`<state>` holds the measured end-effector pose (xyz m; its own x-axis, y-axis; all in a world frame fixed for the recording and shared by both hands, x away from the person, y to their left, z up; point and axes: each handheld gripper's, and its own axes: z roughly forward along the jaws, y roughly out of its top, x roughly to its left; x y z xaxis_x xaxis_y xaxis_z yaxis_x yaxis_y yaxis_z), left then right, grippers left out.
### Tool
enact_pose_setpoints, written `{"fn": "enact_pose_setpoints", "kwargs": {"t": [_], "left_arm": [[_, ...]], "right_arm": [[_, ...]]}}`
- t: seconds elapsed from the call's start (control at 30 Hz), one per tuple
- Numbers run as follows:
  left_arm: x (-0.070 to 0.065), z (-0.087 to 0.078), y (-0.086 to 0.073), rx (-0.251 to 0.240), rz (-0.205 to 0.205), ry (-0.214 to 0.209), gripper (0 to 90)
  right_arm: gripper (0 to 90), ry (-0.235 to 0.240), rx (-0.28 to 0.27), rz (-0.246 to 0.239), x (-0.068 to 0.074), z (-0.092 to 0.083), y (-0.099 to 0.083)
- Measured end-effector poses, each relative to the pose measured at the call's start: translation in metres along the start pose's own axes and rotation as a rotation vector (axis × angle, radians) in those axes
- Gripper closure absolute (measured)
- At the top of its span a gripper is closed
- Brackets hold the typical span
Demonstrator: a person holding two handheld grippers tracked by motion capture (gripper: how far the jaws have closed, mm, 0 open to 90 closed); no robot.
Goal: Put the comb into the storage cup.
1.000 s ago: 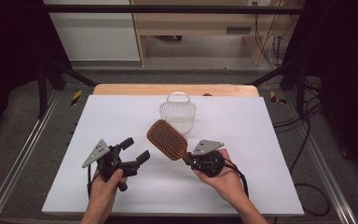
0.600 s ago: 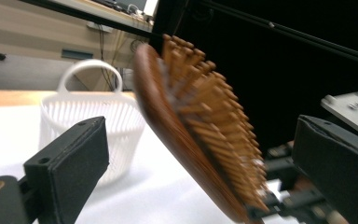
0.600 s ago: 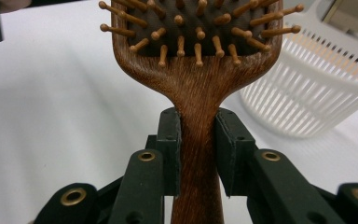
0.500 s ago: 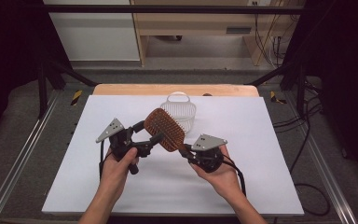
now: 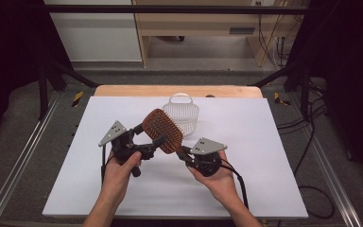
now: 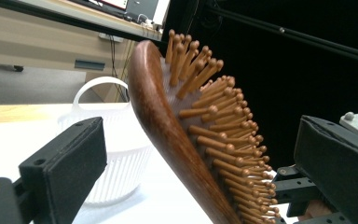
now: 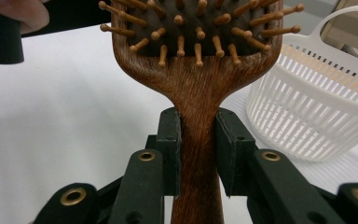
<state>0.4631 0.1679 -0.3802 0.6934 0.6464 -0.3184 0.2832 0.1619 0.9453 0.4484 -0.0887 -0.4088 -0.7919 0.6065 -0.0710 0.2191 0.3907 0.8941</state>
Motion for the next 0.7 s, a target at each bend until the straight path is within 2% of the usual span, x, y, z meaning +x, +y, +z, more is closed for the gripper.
{"fn": "enact_pose_setpoints", "kwargs": {"t": [0.1,0.23,0.4,0.7], "left_arm": [[-0.0026,0.0004,-0.0010,0.005,0.028,0.014,2.4],[-0.0020,-0.0006,-0.0008,-0.002,0.022,0.041,2.4],[-0.0021,-0.0024,-0.0010,-0.007,-0.007,0.034,2.4],[-0.0002,-0.0048,-0.0011,-0.018,-0.025,0.049,2.7]], "right_arm": [[73.0,-0.001,-0.008,0.000,0.0006,-0.0007,-0.0002],[73.0,0.005,-0.019,0.007,0.0015,-0.0020,0.0002],[73.0,0.010,-0.026,0.008,0.0035,-0.0017,0.0011],[73.0,0.011,-0.029,0.004,0.0072,-0.0005,0.0009]]}}
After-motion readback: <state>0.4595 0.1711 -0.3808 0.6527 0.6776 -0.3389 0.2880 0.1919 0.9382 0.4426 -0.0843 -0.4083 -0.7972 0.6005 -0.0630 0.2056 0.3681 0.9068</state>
